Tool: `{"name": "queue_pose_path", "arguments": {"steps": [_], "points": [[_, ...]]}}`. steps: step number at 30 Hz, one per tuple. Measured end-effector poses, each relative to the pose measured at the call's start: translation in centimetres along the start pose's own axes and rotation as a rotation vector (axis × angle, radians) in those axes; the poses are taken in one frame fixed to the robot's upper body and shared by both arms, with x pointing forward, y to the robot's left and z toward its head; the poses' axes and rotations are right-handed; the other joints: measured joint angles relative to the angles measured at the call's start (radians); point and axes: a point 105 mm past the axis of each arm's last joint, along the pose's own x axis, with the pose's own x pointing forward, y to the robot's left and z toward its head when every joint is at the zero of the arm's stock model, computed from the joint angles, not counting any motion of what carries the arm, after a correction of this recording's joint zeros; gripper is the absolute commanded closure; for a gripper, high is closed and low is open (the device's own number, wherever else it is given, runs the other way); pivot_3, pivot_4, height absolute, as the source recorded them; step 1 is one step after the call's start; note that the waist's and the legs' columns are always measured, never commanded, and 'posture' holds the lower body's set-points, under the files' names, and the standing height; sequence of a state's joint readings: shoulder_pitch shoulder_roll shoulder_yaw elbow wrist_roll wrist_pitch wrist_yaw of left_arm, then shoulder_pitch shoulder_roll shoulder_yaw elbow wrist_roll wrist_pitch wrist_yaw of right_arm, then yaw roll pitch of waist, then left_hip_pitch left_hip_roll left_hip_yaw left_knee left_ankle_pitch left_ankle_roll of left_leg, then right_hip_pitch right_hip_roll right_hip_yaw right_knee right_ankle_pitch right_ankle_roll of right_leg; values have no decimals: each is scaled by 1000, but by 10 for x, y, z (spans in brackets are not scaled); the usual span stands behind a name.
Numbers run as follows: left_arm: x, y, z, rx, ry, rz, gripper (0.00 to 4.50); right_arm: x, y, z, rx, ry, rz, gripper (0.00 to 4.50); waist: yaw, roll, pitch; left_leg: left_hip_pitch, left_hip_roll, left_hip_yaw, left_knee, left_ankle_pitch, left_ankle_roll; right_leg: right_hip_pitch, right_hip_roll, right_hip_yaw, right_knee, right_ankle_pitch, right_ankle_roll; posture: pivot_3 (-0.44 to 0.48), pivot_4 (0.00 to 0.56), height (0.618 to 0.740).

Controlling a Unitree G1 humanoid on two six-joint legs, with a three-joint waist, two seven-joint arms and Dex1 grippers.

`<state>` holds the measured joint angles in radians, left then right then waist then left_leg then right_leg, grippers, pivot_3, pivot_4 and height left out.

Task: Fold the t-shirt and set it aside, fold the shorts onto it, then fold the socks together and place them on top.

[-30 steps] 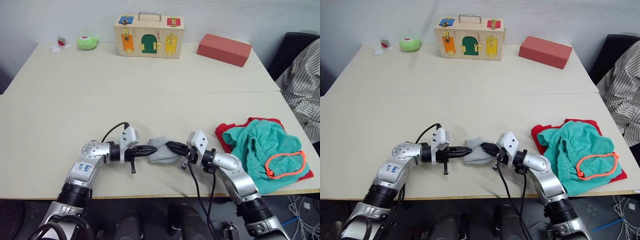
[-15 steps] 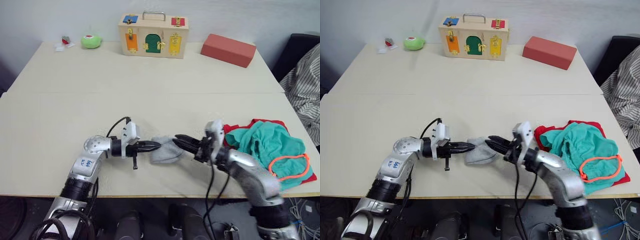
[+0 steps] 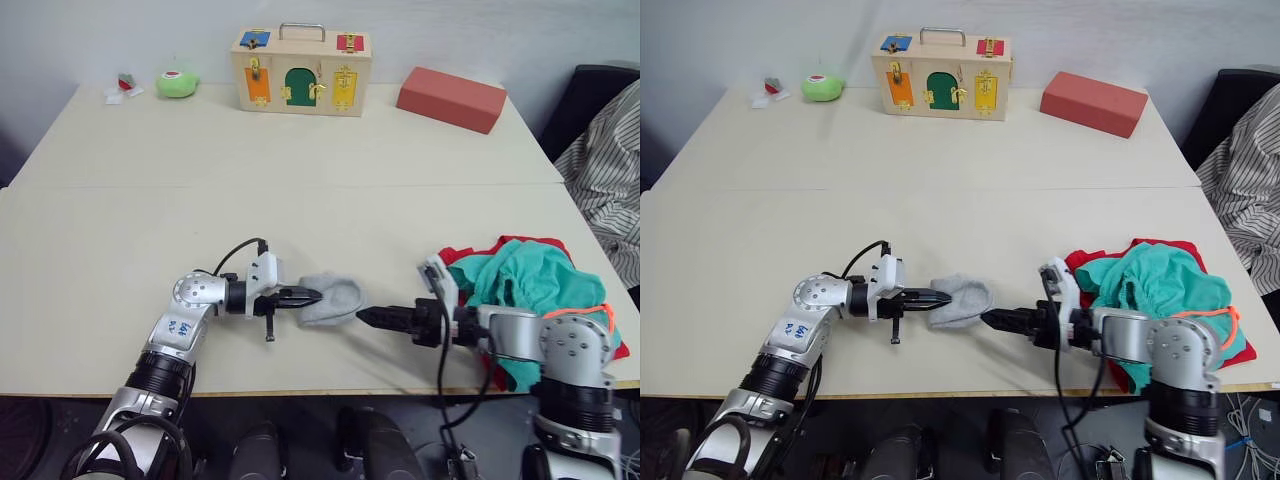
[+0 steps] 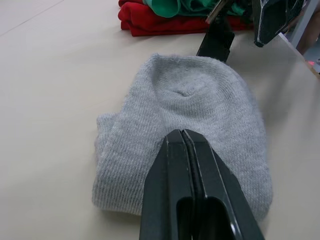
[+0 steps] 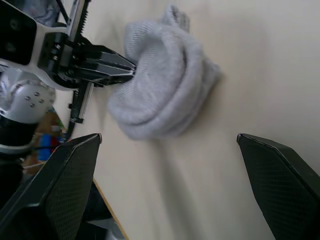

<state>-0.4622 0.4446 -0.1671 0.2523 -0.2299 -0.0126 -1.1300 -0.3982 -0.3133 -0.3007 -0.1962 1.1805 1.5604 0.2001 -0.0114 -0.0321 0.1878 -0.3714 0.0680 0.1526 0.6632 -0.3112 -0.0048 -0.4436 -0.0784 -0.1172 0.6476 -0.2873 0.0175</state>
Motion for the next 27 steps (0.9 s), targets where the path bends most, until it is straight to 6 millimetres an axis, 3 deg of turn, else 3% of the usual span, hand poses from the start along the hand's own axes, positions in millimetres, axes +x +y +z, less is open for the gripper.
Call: {"name": "queue_pose_path", "arguments": {"steps": [2, 5, 14, 17, 22, 24, 27], "points": [[0, 0, 0, 8, 0, 4, 4500, 10, 3, 2, 14, 7, 9, 17, -1, 0, 0, 0, 0, 0, 0, 0, 0, 0, 0, 0, 0, 0, 0, 0, 150, 740], [-1, 0, -1, 14, 1, 7, 4500, 21, 4, 7, 31, 4, 3, 610, -5, 0, 0, -1, 0, 0, 0, 1, -1, 0, 0, 0, 0, 0, 0, 0, 150, 740], [-3, -2, -3, 8, -6, 12, 4500, 35, -5, 8, 73, 3, -42, 3676, -20, 0, 0, -1, 0, 0, -1, 1, -1, 0, 0, 0, 0, 0, 0, 0, 150, 740], [-5, -2, -4, 9, -6, 15, 4500, 35, 0, 11, 60, -7, -17, 4482, -20, 1, 0, 0, 0, 0, -1, 1, -1, 0, 0, 0, -1, 0, 0, 0, 150, 740], [-9, -6, 0, -32, -49, 14, 4500, 22, 10, 12, 6, -33, 42, 4482, -18, 1, 0, -2, 0, 0, -1, 0, 0, -1, 0, 0, -1, 0, 0, 0, 150, 740], [-13, -10, 9, -84, -104, 2, 4114, 3, 21, 17, -54, -54, 98, 4500, -18, 1, 0, -3, 0, 0, -1, 1, -1, -1, 0, 0, -3, 0, 0, 0, 150, 740], [-22, -15, 39, -102, -200, -21, 3305, -37, 36, 21, -150, -72, 157, 4500, -16, 2, 0, -4, -1, -1, -1, 0, 0, -1, -1, 0, -5, 0, 1, 0, 150, 740]]}}
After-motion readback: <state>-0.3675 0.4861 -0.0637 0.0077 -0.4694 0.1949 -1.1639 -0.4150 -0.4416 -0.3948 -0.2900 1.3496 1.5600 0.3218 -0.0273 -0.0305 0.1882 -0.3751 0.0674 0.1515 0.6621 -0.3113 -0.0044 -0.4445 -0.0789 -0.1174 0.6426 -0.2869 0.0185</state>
